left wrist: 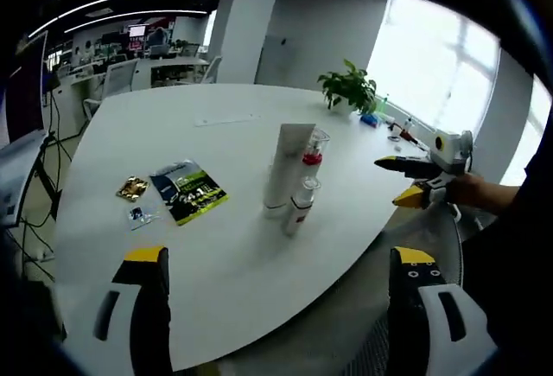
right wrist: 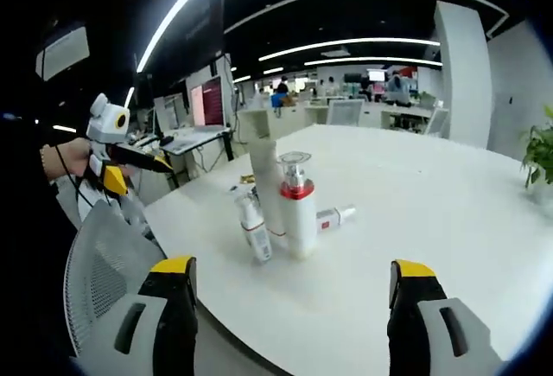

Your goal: Arrange the skincare products in the storage area until every visible bottle or jar stands upright without overlapping.

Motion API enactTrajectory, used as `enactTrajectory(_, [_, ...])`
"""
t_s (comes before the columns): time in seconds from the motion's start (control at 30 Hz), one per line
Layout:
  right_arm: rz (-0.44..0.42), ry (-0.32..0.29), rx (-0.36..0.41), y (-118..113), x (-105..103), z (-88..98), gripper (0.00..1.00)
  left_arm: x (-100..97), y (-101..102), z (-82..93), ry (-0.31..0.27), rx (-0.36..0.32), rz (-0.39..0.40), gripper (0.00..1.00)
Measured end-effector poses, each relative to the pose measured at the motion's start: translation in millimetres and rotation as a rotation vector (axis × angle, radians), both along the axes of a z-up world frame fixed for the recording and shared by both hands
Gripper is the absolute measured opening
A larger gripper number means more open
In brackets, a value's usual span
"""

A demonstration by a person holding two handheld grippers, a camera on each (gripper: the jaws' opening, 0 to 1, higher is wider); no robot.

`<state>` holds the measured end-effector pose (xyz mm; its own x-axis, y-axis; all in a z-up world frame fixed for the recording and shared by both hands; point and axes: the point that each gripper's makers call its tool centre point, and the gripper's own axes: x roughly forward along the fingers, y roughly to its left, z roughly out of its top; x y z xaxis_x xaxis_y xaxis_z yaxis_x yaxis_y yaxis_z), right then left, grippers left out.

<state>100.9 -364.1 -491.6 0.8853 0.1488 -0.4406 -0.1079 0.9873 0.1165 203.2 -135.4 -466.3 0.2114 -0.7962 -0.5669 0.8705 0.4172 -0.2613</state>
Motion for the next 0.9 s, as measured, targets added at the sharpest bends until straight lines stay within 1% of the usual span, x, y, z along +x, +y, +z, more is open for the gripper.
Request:
enactTrajectory(0.07, [-0.010,-0.014,0.016,-0.2,2.5,2.2,0.99,-1.1,2.4,-3.0,0.017,0.009,0.003,0.99])
enactTrajectory(0.1, [-0.024,-0.030,0.029,-2.3,4.0,4.9,0.99,-1.4,3.0,-3.7,0.019,0.012,0.002,0.99])
enactTrajectory(0.2, [-0.038,-0.034,0.028,-5.7,4.7,4.5,0.99,-0.2,5.5,-7.0,0.021,0.037,-0.011,0.99])
enactTrajectory(0.27, [-0.031,-0.023,0.016,-4.2,4.0,2.0,0.99,3.6,4.6,-5.7,0.012,0.032,-0.004,0.99])
enactTrajectory(0.3, [-0.025,-0.015,0.020,-2.2,4.0,1.1,0.99,7.2,3.4,-4.5,0.014,0.022,0.009,0.99])
enactTrajectory(0.4, [-0.018,-0.016,0.025,0.1,6.1,1.8,0.99,9.4,-0.7,-2.4,0.024,0.001,0.016,0.99])
enactTrajectory(0.47, [-0.015,-0.014,0.027,1.4,7.1,1.3,0.99,8.8,-4.7,-1.7,0.030,-0.008,0.012,0.99])
enactTrajectory(0.57, [-0.006,-0.014,0.027,4.2,7.1,2.5,0.99,9.0,-8.9,-3.2,0.030,-0.003,-0.003,0.99])
enactTrajectory(0.7, [-0.028,-0.023,0.065,-2.4,6.9,5.0,0.97,9.8,-11.0,-2.8,0.036,-0.011,-0.007,0.99])
enactTrajectory(0.8, [-0.050,-0.046,0.099,-7.7,6.8,9.2,0.96,13.0,-11.1,-2.5,0.040,-0.019,-0.001,0.99])
enactTrajectory(0.83, [-0.049,-0.055,0.104,-8.4,7.1,10.6,0.94,13.8,-10.7,-2.8,0.041,-0.019,0.000,0.99])
enactTrajectory(0.87, [-0.037,-0.065,0.086,-8.8,8.1,12.4,0.91,15.5,-9.7,-3.5,0.042,-0.019,0.001,0.99])
enactTrajectory(0.9, [-0.029,-0.065,0.038,-13.5,8.9,12.0,0.88,16.4,-9.0,-3.8,0.044,-0.019,0.004,0.99])
